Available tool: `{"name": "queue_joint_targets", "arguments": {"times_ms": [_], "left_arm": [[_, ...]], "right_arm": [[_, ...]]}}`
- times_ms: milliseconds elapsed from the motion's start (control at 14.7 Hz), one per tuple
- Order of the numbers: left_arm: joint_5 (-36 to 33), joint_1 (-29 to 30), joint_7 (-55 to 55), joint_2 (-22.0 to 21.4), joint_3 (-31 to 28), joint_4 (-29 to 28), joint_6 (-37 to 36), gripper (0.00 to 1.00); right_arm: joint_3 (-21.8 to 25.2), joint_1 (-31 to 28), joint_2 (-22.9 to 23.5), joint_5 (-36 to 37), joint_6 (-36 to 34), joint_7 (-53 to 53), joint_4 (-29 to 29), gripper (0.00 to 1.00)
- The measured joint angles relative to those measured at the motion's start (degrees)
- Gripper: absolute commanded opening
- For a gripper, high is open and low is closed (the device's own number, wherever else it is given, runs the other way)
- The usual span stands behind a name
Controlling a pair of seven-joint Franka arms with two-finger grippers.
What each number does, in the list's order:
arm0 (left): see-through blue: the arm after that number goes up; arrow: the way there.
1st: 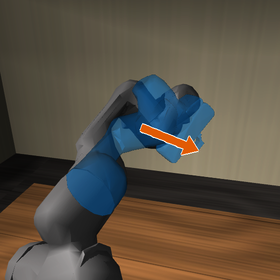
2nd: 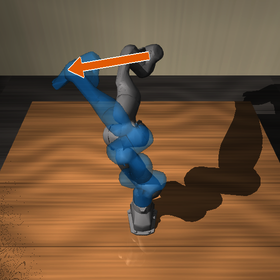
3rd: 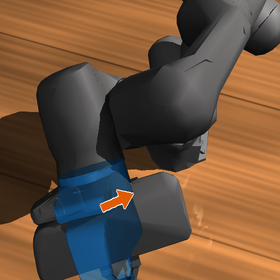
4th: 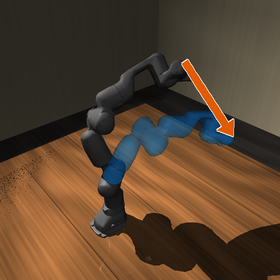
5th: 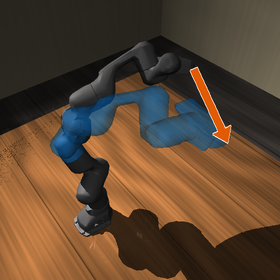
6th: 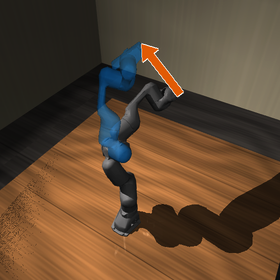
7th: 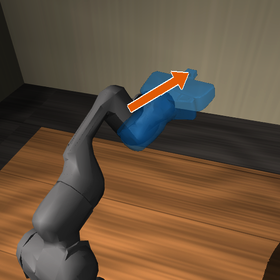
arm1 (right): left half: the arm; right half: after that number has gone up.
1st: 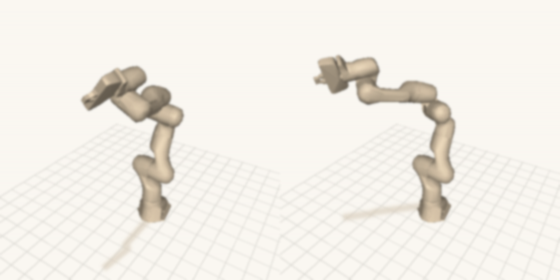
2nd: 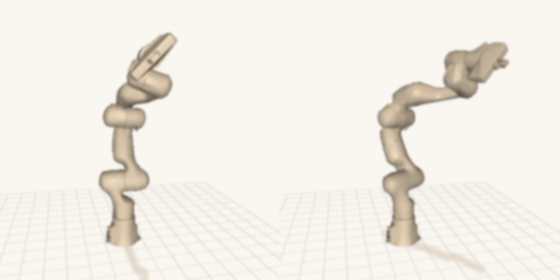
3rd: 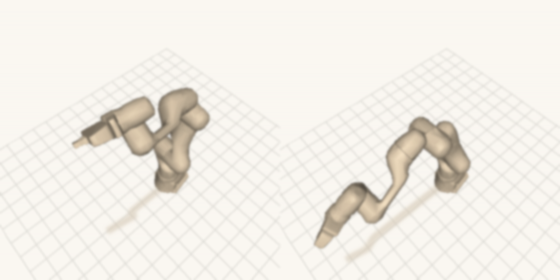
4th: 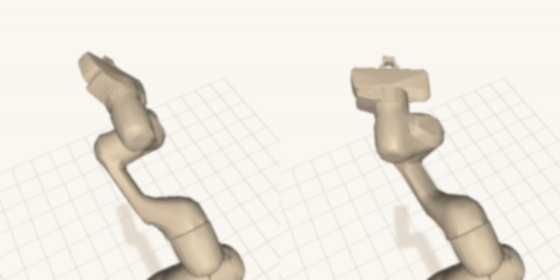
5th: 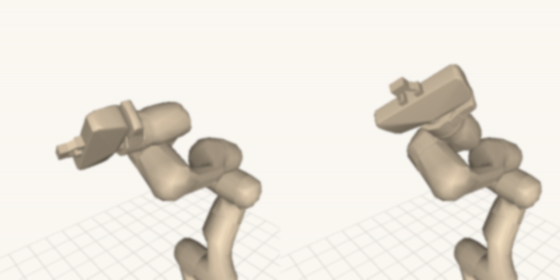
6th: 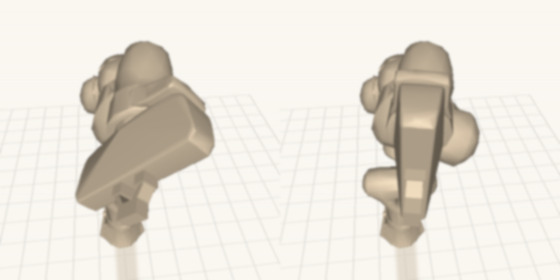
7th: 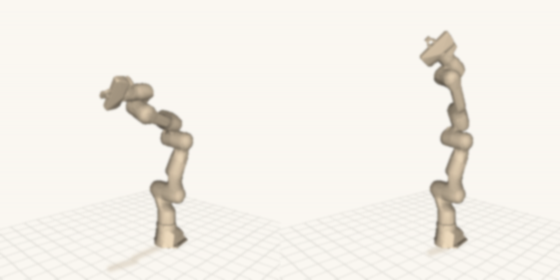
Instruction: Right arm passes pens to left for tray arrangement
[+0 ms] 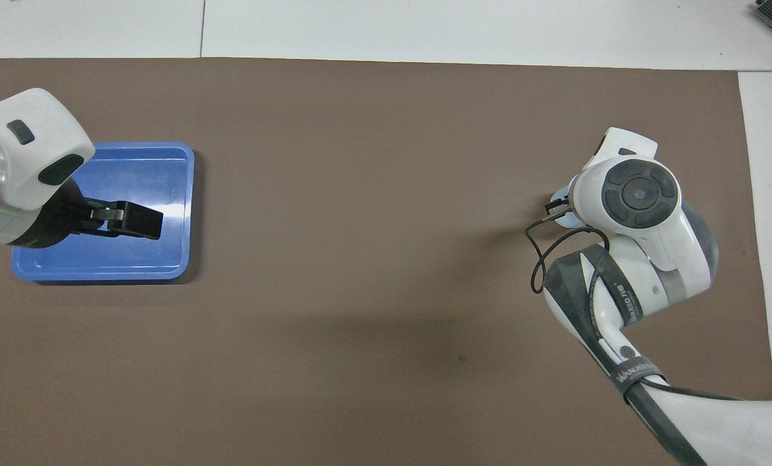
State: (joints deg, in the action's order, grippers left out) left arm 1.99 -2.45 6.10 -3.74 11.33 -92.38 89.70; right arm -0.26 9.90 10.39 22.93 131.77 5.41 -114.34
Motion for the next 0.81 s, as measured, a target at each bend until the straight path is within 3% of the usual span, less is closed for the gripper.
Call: {"name": "queue_joint_targets", "arguments": {"times_ms": [814], "left_arm": [[0.0, 0.0, 0.0, 0.0, 0.0, 0.0, 0.0, 1.00]], "right_arm": [[0.0, -0.3, 0.8, -0.1, 1.1, 0.0, 0.2, 0.33]]}}
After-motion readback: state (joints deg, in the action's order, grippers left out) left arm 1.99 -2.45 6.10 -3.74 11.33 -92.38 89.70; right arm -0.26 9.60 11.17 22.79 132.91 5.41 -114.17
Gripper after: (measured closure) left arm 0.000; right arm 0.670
